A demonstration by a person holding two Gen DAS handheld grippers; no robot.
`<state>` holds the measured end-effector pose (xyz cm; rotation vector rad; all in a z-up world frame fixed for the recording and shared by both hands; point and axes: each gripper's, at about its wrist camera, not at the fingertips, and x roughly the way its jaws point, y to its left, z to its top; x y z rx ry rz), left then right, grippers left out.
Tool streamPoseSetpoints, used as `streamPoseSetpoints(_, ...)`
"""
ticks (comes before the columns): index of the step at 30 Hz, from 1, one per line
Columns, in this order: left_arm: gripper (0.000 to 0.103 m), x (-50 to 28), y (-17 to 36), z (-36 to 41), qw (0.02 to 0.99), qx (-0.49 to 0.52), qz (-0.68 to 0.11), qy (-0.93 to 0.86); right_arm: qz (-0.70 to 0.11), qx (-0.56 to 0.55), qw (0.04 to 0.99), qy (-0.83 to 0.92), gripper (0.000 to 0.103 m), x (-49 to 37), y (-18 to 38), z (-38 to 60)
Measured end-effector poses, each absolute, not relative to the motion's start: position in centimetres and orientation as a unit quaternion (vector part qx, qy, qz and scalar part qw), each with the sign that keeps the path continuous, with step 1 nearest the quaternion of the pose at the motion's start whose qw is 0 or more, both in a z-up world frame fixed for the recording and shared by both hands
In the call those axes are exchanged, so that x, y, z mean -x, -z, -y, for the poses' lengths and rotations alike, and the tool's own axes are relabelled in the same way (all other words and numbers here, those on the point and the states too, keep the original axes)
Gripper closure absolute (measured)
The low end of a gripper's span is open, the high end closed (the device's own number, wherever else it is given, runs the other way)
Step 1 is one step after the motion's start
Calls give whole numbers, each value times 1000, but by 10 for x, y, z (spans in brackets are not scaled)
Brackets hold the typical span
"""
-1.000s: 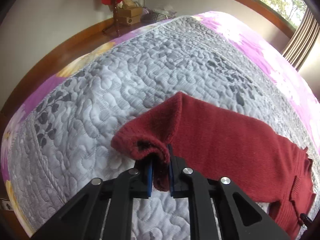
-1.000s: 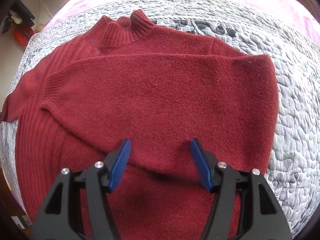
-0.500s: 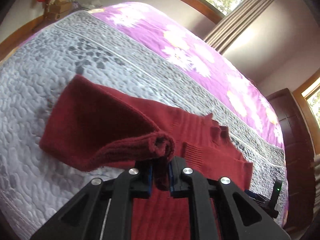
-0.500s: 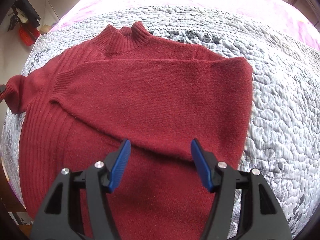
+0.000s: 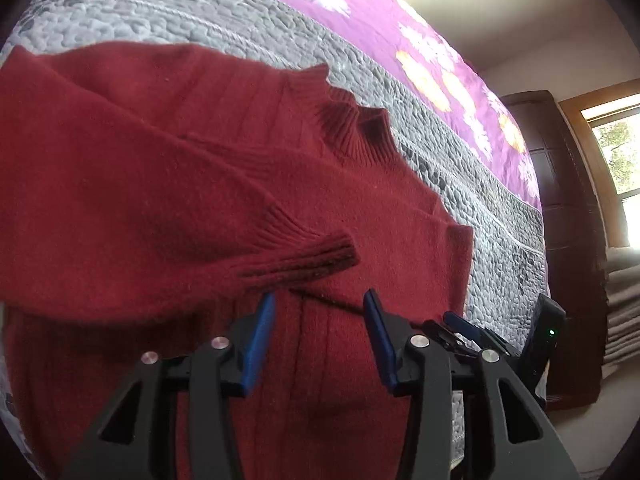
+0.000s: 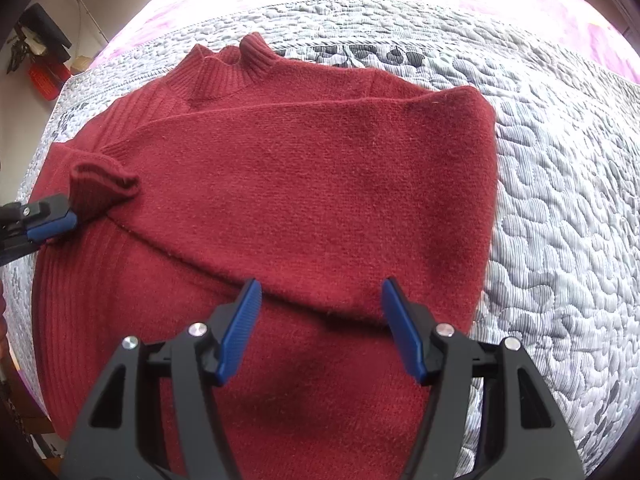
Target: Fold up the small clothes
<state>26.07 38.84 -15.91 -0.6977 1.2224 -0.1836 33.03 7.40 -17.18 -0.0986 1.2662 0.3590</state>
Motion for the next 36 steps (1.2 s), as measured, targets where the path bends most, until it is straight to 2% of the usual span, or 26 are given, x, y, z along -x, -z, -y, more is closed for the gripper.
streamPoseSetpoints(1,53,-253,149,-394,762,333,-546,98,-588,46,790,-166,41,-330,172,-74)
streamPoseSetpoints(3,38,-239,124,-412,783,337,-514,100,-584,46,793,-168,41,-330,168,-78)
streamPoseSetpoints(6,33,-230,97,-447,821,292,-488,48,-581,35,791,-188,41,-334,159,-91)
streamPoseSetpoints(11,33,-239,119,-501,830,194,-519,-61,-589,26,775,-227,41,-343,153,-139)
streamPoseSetpoints(16,37,-250,169,-525,803,187,-560,-82,-607,17,753,-255,41,-344,160,-184)
streamPoseSetpoints(20,41,-248,187,-533,798,204,-562,-77,-614,18,745,-260,41,-346,165,-204)
streamPoseSetpoints(27,41,-235,173,-538,804,224,-546,-70,-634,-24,721,-279,42,-356,175,-226)
streamPoseSetpoints(33,39,-223,148,-547,818,227,-522,-80,-632,-37,711,-307,50,-355,170,-242)
streamPoseSetpoints(36,39,-216,139,-552,826,214,-514,-91,-625,-41,714,-312,50,-349,165,-236)
